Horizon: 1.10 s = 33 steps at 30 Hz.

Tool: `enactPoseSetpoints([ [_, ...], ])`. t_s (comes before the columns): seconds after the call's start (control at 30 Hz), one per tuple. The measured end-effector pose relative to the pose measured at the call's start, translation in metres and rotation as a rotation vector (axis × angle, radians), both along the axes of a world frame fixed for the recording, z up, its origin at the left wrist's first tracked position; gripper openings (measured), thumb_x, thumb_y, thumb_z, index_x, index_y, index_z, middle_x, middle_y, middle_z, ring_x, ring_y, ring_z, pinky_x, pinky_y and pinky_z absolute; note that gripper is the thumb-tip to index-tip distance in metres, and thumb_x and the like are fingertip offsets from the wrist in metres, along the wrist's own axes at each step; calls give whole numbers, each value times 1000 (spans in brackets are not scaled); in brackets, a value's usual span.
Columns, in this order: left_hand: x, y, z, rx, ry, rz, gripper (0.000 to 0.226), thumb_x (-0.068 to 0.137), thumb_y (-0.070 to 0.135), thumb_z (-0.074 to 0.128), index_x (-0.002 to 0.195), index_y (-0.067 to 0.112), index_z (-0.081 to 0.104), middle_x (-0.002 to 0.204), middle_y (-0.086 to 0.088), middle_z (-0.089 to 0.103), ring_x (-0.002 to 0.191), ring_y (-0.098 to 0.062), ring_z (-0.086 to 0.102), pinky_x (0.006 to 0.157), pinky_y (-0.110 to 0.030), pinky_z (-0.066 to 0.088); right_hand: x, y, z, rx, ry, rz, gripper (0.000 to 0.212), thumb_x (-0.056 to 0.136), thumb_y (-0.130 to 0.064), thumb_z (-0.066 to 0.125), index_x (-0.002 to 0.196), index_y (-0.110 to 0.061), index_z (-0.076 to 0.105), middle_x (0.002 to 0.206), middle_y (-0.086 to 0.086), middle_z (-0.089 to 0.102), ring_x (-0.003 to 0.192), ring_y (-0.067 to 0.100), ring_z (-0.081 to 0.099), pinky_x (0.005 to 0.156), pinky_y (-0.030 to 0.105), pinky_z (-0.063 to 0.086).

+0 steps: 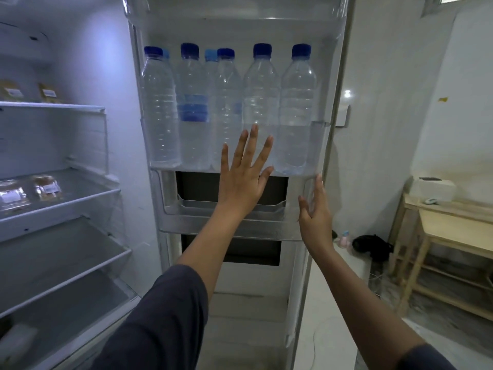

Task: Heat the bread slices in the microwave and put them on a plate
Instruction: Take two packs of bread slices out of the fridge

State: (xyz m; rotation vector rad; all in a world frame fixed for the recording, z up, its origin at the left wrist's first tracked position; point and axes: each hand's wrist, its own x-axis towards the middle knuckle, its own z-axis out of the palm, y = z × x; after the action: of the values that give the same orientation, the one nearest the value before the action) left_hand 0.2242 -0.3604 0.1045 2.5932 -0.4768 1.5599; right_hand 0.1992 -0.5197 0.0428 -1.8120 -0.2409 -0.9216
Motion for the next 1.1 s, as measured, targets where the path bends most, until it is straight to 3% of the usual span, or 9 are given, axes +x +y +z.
enactPoseSetpoints([
  [0.13,-22,5,10,16,116,-66,64,95,35,40,149,28,5,159,-5,-1,146,-20,-5,117,-49,2,-19,6,7,-1,-13,-131,58,94,-12,52,146,-19,27,146,6,32,134,16,33,106,20,26],
  [0.23,-41,20,16,-73,171,-184,64,94,25,47,149,21,15,159,-4,4,146,-20,5,116,-41,12,-39,28,19,-104,-185,-219,56,89,-5,54,142,-14,35,139,11,37,129,17,33,102,8,21],
  [0.3,-55,41,15,-173,175,-207,61,93,26,49,148,19,21,158,-5,11,145,-21,14,114,-36,19,-49,51,28,-188,-293,-167,53,87,-1,55,137,-8,41,134,16,42,125,18,35,101,0,20],
  [0.43,-75,113,12,-272,163,-146,59,95,28,48,147,21,22,158,-2,16,144,-21,19,112,-35,22,-58,129,43,-219,-365,73,47,85,-2,53,132,-4,47,129,17,46,121,11,37,104,1,21],
  [0.6,-95,234,15,-346,143,23,58,96,30,46,147,23,21,158,0,13,144,-19,17,113,-34,22,-63,253,51,-214,-295,405,46,89,-4,52,134,-11,45,136,8,45,124,5,37,104,10,27],
  [0.73,-108,325,6,-500,171,144,59,94,22,48,147,20,22,157,-2,17,143,-21,19,114,-38,26,-48,344,43,-251,-274,562,43,90,-10,46,132,-14,47,134,1,47,124,6,39,103,1,20],
  [0.87,-104,396,-10,-677,198,214,58,94,20,49,146,14,24,156,-7,19,143,-19,19,113,-29,18,-14,424,34,-259,-152,687,41,89,-3,50,129,-10,51,130,6,50,124,18,45,107,21,30],
  [1.0,-78,453,-30,-885,181,272,57,94,17,49,145,7,27,154,-12,24,143,-21,21,113,-27,16,43,495,27,-235,54,742,41,90,-7,51,131,-7,50,134,12,49,127,23,44,103,19,26],
  [1.1,-46,494,-48,-1043,152,355,56,95,21,48,145,6,26,153,-13,25,142,-23,22,114,-31,17,98,544,17,-180,205,760,44,91,-10,52,134,-7,46,139,14,46,130,26,42,108,30,29],
])
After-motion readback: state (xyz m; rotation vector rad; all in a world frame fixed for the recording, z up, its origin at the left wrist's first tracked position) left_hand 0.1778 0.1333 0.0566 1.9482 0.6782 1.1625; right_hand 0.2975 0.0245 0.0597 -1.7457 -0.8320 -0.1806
